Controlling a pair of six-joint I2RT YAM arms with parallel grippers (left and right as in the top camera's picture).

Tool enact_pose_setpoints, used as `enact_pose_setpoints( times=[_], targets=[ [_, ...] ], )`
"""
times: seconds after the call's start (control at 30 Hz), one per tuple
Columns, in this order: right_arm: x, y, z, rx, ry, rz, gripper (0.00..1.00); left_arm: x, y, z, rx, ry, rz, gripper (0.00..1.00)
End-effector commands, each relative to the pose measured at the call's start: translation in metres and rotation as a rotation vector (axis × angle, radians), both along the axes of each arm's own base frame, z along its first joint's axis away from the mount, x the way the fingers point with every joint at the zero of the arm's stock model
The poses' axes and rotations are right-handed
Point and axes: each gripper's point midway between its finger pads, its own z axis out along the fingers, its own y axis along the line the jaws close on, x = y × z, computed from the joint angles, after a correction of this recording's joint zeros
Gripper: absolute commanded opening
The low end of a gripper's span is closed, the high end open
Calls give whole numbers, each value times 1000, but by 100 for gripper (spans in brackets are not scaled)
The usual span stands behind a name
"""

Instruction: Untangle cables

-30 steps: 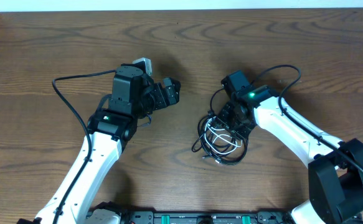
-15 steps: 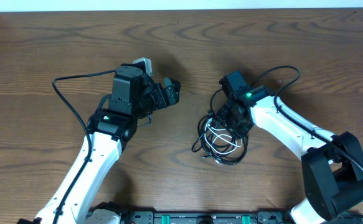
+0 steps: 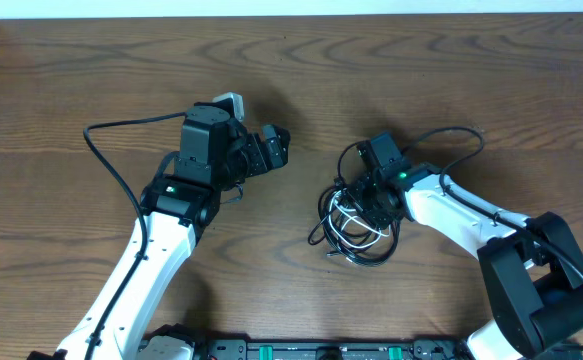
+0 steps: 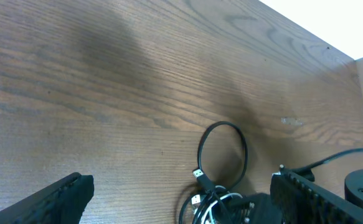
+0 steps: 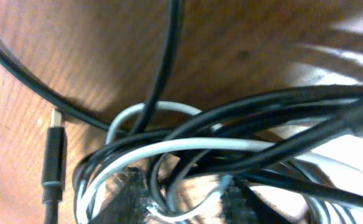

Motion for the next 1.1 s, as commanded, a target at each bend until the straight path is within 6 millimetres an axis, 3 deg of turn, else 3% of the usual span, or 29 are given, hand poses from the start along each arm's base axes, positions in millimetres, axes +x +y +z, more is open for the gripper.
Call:
enact_pose_setpoints(
  times=[0.0, 0.03, 0.33, 0.5, 0.73, 0.87, 1.07],
  targets=[
    [-23, -7, -19, -21, 85, 3, 9, 4, -3, 10, -7, -23, -16, 97],
    [-24, -5, -18, -13, 85, 26, 1, 4, -3, 10, -6, -23, -16, 97],
    [-16, 7, 2, 103, 16, 228, 1, 4, -4, 10, -7, -23, -16, 97],
    [7, 7, 44, 174, -177, 408, 1, 4, -3, 10, -7, -23, -16, 97],
    [14, 2, 91, 139, -463, 725, 1, 4, -3, 10, -7, -23, -16, 97],
    [13, -15, 93, 14, -499, 809, 6, 4, -3, 10, -7, -23, -16, 97],
    [12, -71, 69, -304, -361, 772, 11, 4, -3, 10, -7, -23, -16, 97]
  ],
)
